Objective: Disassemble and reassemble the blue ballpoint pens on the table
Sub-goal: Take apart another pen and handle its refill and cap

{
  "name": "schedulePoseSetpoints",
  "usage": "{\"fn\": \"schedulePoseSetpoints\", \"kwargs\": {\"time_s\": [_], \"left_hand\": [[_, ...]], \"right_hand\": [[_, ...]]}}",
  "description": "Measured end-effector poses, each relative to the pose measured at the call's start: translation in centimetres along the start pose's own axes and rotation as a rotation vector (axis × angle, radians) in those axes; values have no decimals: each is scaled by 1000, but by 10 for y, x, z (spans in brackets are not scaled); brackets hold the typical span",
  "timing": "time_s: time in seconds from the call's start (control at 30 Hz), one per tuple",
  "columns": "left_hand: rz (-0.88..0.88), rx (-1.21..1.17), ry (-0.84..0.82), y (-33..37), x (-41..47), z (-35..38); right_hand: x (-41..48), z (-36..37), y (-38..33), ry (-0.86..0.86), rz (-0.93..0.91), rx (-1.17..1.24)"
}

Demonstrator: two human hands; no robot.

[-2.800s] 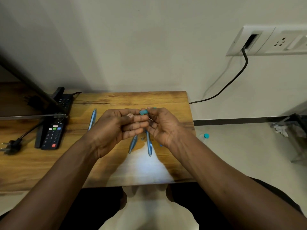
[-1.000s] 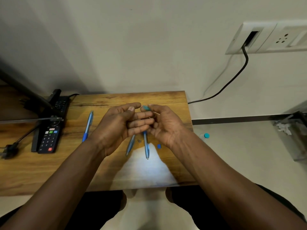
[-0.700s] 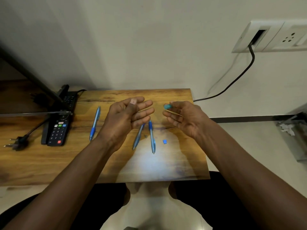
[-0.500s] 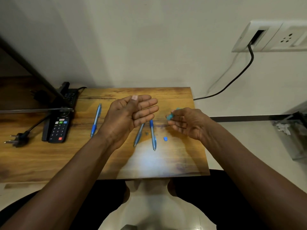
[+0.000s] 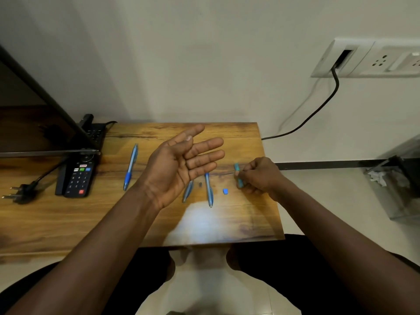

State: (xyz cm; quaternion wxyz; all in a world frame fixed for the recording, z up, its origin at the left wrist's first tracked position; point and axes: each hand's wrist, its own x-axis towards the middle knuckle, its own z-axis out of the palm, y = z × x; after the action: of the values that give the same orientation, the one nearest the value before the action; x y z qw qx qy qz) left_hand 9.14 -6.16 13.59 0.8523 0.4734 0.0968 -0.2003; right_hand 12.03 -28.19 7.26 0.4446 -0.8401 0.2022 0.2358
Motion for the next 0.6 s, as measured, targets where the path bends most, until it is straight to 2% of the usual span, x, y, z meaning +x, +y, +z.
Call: {"fn": "schedulePoseSetpoints", "kwargs": {"time_s": [0.33,0.47,0.6], "left_hand": [[25,33,-40,-1,1,2],[3,64,1,-2,3,1],[-34,144,97,-6,4,1]], "right_hand": [[3,-6,-1,-101,69,-56],[4,-9,2,-103,72,-87],[6,-10,5,-95,54,-251]]}}
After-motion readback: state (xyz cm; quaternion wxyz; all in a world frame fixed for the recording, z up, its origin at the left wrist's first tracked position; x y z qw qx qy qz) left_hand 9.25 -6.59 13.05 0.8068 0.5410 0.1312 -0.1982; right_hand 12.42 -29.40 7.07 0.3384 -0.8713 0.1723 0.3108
